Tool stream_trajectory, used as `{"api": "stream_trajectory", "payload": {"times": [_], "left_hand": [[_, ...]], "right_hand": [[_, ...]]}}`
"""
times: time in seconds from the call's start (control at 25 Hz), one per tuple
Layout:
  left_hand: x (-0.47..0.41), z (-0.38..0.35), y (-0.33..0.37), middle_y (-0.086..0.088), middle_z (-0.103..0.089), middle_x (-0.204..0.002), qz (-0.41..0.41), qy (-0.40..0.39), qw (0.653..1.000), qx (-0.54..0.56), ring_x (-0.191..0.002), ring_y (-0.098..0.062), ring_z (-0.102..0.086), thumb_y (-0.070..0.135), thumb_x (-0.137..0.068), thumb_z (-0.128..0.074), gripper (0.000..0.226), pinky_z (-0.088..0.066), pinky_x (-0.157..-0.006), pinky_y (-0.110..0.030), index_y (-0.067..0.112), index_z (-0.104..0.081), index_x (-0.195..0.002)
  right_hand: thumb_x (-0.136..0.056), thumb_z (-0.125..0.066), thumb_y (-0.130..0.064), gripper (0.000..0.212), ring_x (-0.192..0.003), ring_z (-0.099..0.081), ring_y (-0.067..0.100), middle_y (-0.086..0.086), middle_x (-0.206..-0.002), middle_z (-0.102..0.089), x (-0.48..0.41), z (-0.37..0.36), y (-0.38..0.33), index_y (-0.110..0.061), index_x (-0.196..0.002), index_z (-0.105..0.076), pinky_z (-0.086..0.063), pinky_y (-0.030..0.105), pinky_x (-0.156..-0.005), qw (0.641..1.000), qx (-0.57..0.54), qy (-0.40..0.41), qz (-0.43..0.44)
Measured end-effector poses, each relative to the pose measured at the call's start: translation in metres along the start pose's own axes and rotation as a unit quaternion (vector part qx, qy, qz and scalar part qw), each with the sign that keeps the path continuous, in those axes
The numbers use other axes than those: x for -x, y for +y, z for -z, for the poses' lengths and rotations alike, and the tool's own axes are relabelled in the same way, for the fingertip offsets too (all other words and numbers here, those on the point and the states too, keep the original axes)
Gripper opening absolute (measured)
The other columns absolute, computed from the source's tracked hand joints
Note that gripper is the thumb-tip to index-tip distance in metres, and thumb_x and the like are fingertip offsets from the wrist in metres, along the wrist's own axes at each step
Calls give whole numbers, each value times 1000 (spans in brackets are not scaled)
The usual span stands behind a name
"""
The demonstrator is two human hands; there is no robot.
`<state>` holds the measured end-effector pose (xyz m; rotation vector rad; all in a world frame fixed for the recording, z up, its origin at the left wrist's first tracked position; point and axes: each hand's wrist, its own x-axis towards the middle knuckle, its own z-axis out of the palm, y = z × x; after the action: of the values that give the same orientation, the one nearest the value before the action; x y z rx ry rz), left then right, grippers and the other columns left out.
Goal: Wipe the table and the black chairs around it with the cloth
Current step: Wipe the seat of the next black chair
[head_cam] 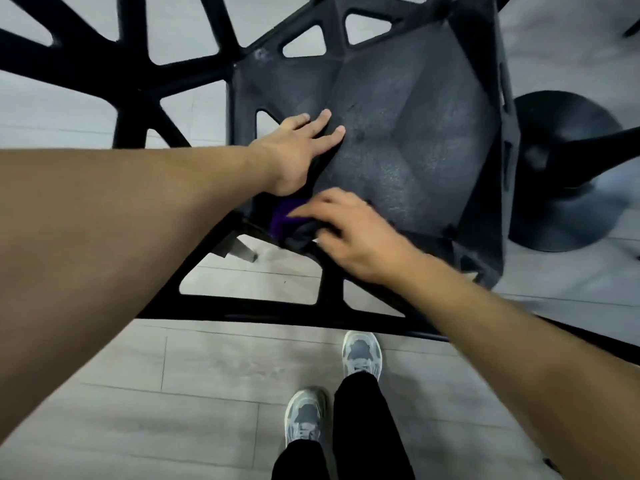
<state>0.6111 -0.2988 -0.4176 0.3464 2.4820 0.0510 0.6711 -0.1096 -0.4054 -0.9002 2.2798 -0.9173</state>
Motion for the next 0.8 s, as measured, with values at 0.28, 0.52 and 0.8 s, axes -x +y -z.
{"api": "stream_trajectory", "payload": {"times": [0.28,0.52,0.8], "left_hand": [[-3,-28,5,-16,5,-170,-10,36,999,-14,-156,-38,6,73,-85,21,97,-2,-127,-49,20,-2,-163],[3,-21,62,-14,7,-170,147,74,986,36,-156,-35,-3,77,-91,-15,92,-4,-128,-44,23,8,-162],[-3,-34,63,-19,11,-168,150,84,985,30,-156,-38,2,90,-77,-9,113,-6,-128,-46,17,17,-159]], "right_hand": [[-83,-51,-26,38,-110,-51,25,-1,-122,-59,80,30,24,-28,-116,-70,-39,45,-94,995,94,1,30],[-87,-52,-22,33,-109,-47,25,-1,-124,-56,188,57,85,-26,-115,-70,-43,53,-89,960,156,188,-134],[-88,-51,-21,45,-110,-45,23,-3,-128,-48,140,54,74,-28,-130,-63,-45,48,-95,927,59,269,-253]]}}
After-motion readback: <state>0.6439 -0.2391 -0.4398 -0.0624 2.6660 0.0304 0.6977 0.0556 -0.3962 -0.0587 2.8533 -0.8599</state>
